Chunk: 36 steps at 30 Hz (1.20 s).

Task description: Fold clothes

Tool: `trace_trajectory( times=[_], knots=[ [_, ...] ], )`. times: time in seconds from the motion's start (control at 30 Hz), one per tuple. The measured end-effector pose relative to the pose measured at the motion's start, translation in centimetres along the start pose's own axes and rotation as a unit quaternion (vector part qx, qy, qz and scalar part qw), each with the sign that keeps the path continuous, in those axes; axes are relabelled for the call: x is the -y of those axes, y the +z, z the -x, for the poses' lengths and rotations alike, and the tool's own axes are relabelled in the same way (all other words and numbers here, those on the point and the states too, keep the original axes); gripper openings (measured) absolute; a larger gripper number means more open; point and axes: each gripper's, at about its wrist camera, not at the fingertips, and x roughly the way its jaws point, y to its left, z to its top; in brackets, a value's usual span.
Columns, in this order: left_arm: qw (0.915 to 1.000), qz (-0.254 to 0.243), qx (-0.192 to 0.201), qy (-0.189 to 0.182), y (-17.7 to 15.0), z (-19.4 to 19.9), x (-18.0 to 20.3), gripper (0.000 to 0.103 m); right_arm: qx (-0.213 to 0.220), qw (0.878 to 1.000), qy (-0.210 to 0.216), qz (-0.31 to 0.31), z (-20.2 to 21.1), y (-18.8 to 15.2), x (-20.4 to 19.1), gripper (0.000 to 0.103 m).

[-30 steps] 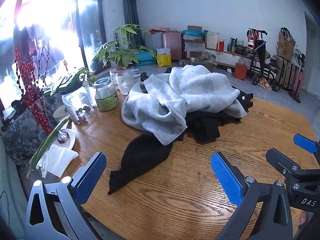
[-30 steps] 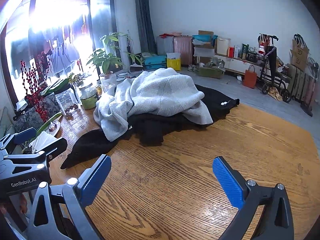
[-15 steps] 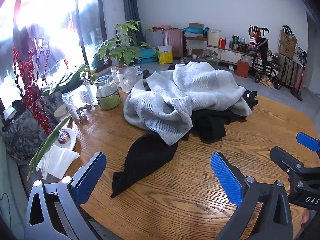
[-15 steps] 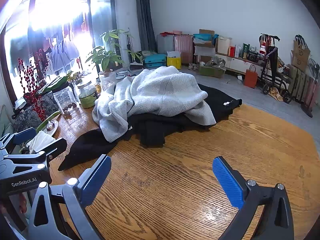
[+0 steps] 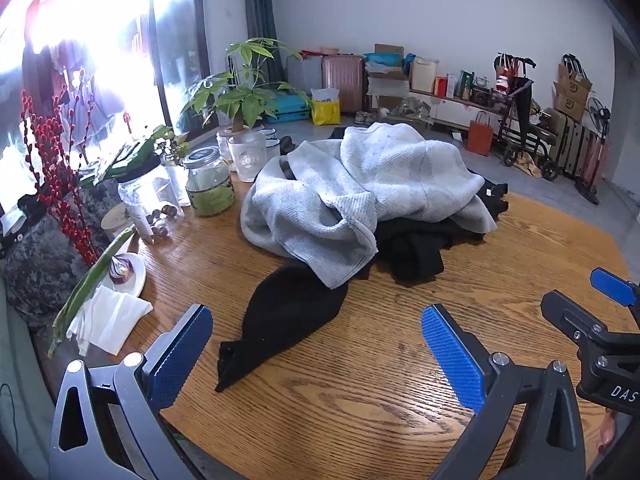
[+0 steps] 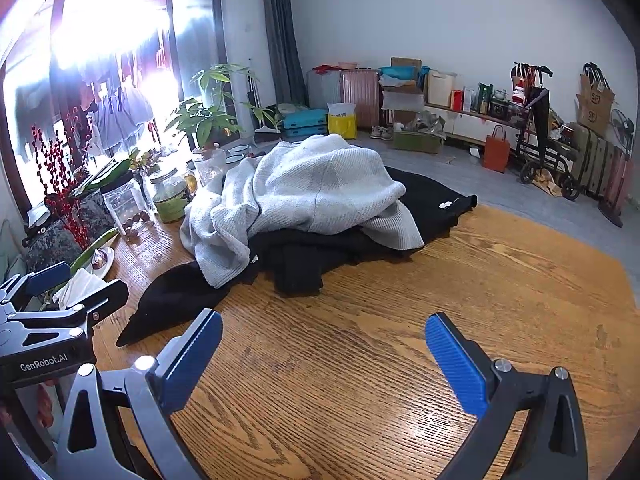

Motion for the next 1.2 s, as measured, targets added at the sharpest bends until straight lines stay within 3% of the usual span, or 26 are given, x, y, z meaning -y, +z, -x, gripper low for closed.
trace_trajectory(
  times=[0.4,0.5,0.67,0.9,0.97,1.0,1.03,1.17,1.2],
  knots=[
    [1.0000,0.003,-0.001,-0.004,0.3,-1.2,-0.6,0.103,0.001,1.000,-0.002,-0.001,-0.4,0.1,0.3,0.103],
    [0.9993,0.028,0.005,-0.023,0.9,-2.1,-1.0,0.103,0.000,1.000,-0.007,-0.005,-1.1,0.3,0.7,0.103],
    [0.9971,0.060,0.001,-0.047,3.1,-5.6,-0.6,0.101,-0.008,1.000,-0.009,-0.009,-2.9,1.0,1.2,0.101],
    [0.9926,0.103,-0.044,-0.047,6.2,-13.7,0.4,0.100,-0.011,1.000,-0.017,-0.016,-7.9,3.9,2.4,0.097],
    [0.9936,0.095,-0.047,-0.038,6.6,-15.9,0.9,0.099,-0.014,1.000,-0.019,-0.015,-9.7,4.9,3.0,0.095],
    [0.9944,0.085,-0.052,-0.034,6.5,-16.9,1.3,0.097,-0.016,1.000,-0.020,-0.014,-10.6,5.4,3.3,0.094],
    [0.9951,0.075,-0.057,-0.030,6.4,-17.9,1.6,0.088,-0.018,1.000,-0.022,-0.014,-11.4,6.0,3.6,0.094],
    [0.9965,0.052,-0.064,-0.013,5.8,-20.9,2.3,0.039,-0.028,0.999,-0.040,-0.020,-15.2,7.7,5.7,0.094],
    [0.9962,0.059,-0.062,-0.013,5.7,-20.9,2.1,0.037,-0.031,0.998,-0.044,-0.026,-16.3,8.0,6.4,0.094]
  ],
)
